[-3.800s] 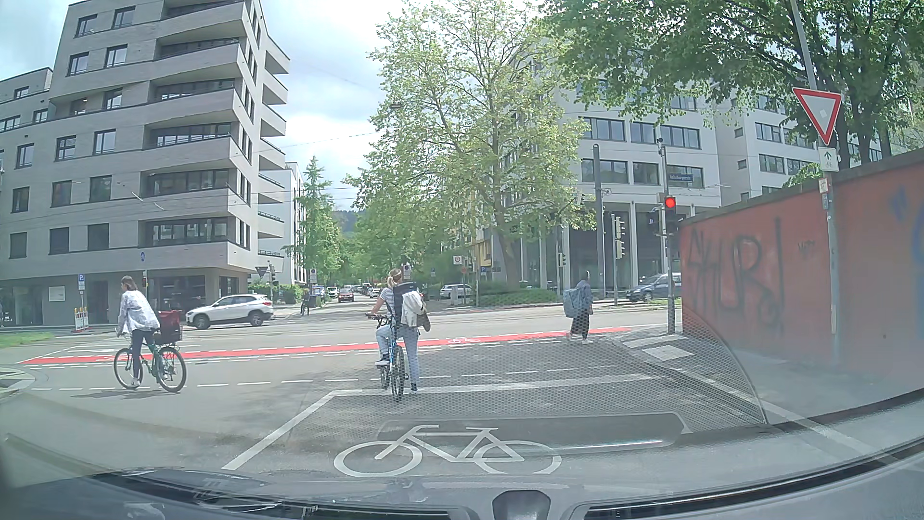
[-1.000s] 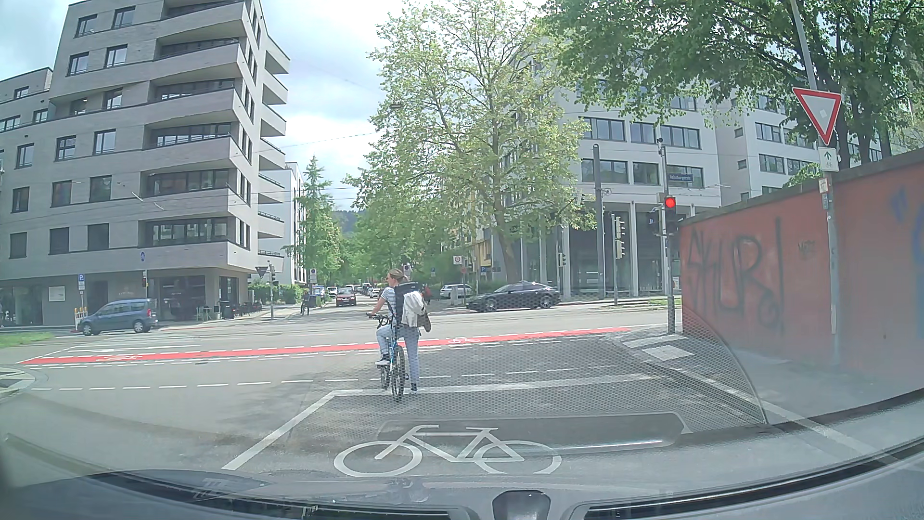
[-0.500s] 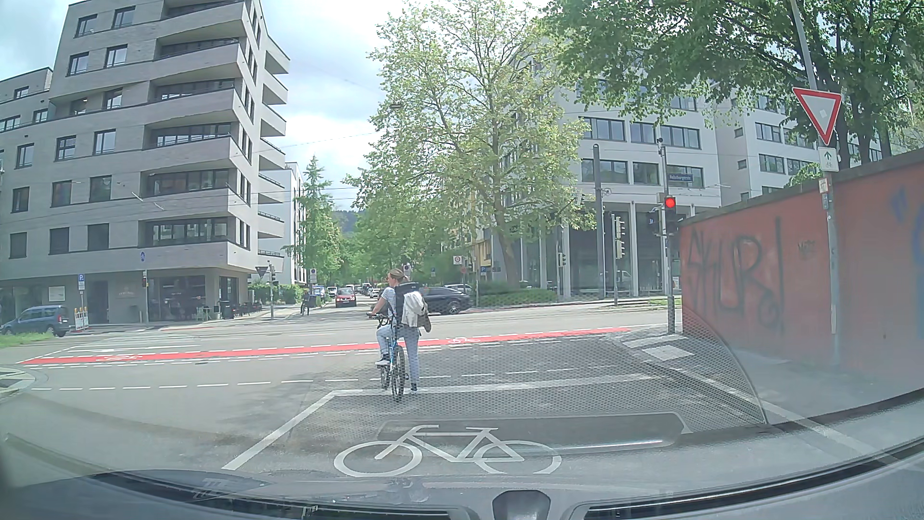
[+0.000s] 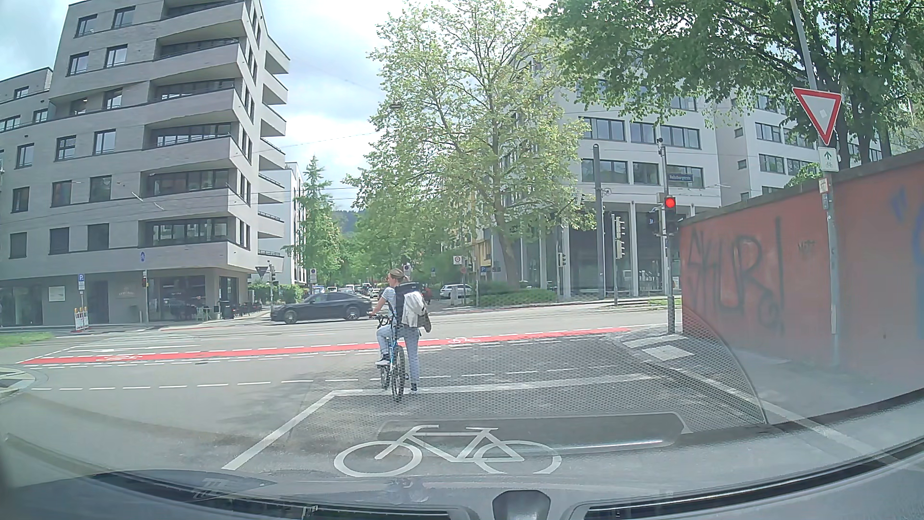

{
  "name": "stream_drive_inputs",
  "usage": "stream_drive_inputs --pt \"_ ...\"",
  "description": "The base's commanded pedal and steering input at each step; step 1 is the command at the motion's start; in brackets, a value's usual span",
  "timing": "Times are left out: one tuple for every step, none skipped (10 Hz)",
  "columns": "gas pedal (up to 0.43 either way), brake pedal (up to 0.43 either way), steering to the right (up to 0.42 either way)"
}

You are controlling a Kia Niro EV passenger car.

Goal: Follow the waypoints while adhering to traffic rules and regulations

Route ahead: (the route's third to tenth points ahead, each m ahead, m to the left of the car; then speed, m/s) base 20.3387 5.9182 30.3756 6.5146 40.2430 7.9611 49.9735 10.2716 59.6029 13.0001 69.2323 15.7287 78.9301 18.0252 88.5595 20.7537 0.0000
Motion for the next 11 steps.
stream_drive_inputs --pt "0.000 0.226 -0.008" --pt "0.000 0.226 -0.008" --pt "0.000 0.226 -0.008" --pt "0.000 0.226 -0.008" --pt "0.000 0.226 -0.008" --pt "0.000 0.226 -0.008" --pt "0.000 0.226 -0.008" --pt "0.000 0.226 -0.008" --pt "0.000 0.226 -0.008" --pt "0.000 0.226 -0.008" --pt "0.000 0.226 -0.008"
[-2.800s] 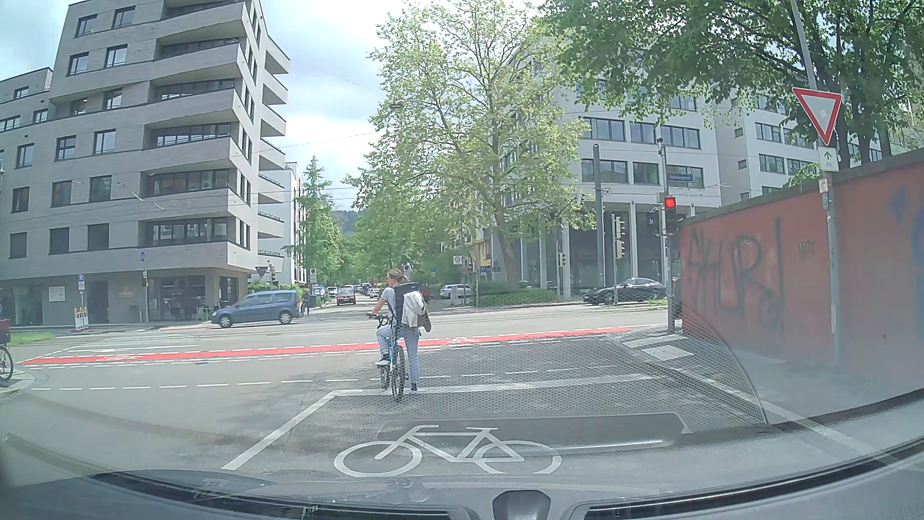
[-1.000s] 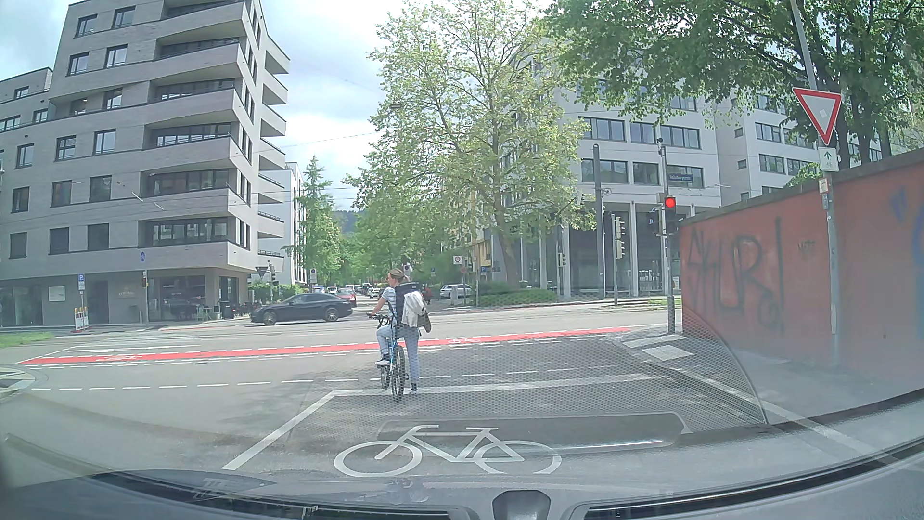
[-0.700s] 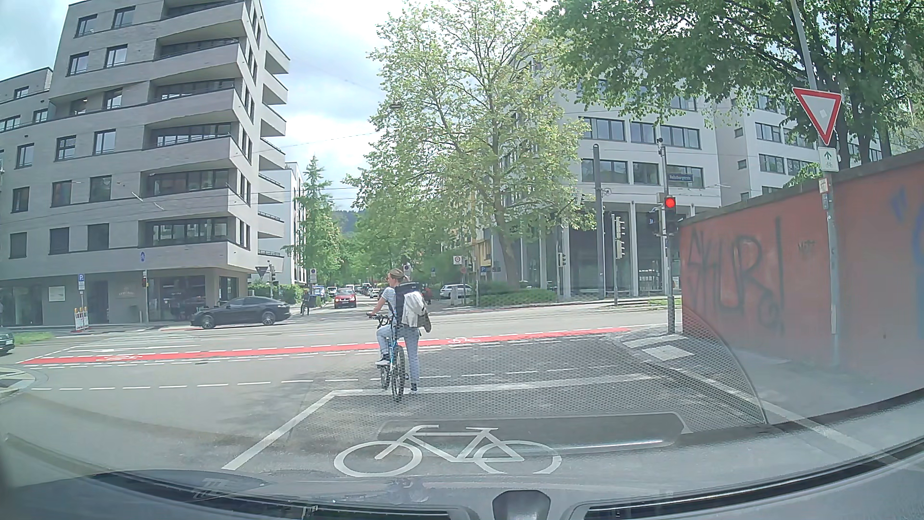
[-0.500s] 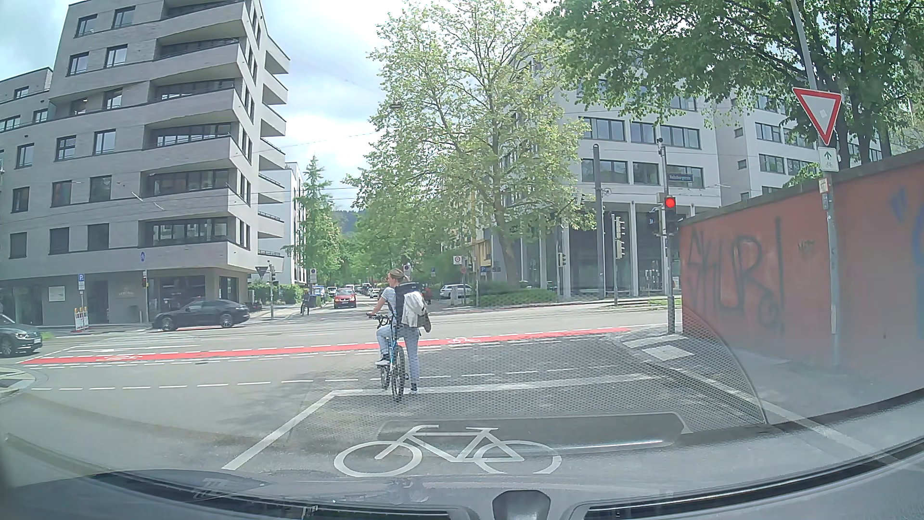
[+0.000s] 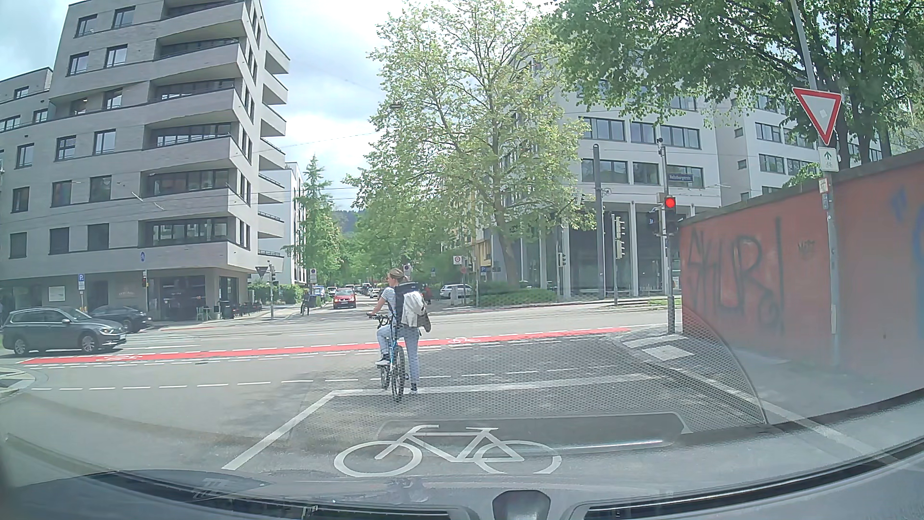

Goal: Follow the waypoints while adhering to traffic rules and regulations

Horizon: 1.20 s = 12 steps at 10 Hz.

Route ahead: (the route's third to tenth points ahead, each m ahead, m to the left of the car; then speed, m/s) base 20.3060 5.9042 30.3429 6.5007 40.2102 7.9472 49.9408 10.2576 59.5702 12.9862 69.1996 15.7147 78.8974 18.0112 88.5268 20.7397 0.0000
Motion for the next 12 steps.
stream_drive_inputs --pt "0.000 0.226 -0.008" --pt "0.000 0.226 -0.008" --pt "0.000 0.226 -0.008" --pt "0.000 0.226 -0.008" --pt "0.000 0.226 -0.008" --pt "0.000 0.226 -0.008" --pt "0.000 0.226 -0.008" --pt "0.000 0.226 -0.008" --pt "0.000 0.226 -0.008" --pt "0.000 0.226 -0.008" --pt "0.000 0.226 -0.008" --pt "0.000 0.226 -0.008"
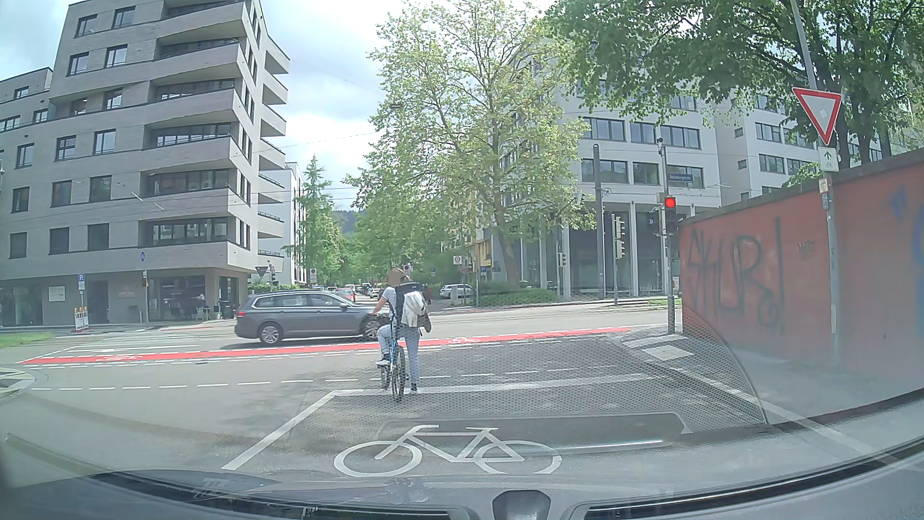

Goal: Follow the waypoints while adhering to traffic rules and regulations

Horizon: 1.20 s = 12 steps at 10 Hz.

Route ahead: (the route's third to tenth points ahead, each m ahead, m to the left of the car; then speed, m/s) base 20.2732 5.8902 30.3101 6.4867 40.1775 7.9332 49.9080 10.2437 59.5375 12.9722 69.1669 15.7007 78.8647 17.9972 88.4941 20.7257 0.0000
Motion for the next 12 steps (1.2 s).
stream_drive_inputs --pt "0.000 0.232 -0.008" --pt "0.000 0.226 -0.008" --pt "0.000 0.226 -0.008" --pt "0.000 0.226 -0.008" --pt "0.000 0.226 -0.008" --pt "0.000 0.226 -0.008" --pt "0.000 0.232 -0.008" --pt "0.000 0.226 -0.008" --pt "0.000 0.226 -0.008" --pt "0.000 0.226 -0.008" --pt "0.000 0.226 -0.008" --pt "0.000 0.226 -0.008"
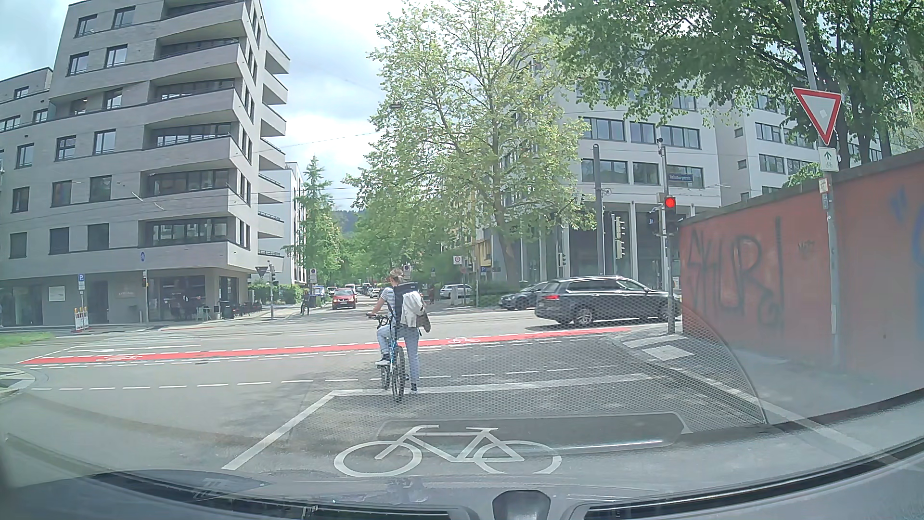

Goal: Follow the waypoints while adhering to traffic rules and regulations

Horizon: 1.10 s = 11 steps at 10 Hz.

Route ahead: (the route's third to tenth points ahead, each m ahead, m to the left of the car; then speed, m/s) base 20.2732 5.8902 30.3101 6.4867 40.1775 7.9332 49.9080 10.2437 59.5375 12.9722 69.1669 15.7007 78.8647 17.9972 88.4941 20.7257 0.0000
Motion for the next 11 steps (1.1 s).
stream_drive_inputs --pt "0.000 0.226 -0.008" --pt "0.000 0.226 -0.008" --pt "0.000 0.226 -0.008" --pt "0.000 0.226 -0.008" --pt "0.000 0.226 -0.008" --pt "0.000 0.226 -0.008" --pt "0.000 0.226 -0.008" --pt "0.000 0.226 -0.008" --pt "0.000 0.226 -0.008" --pt "0.000 0.226 -0.008" --pt "0.000 0.226 -0.008"
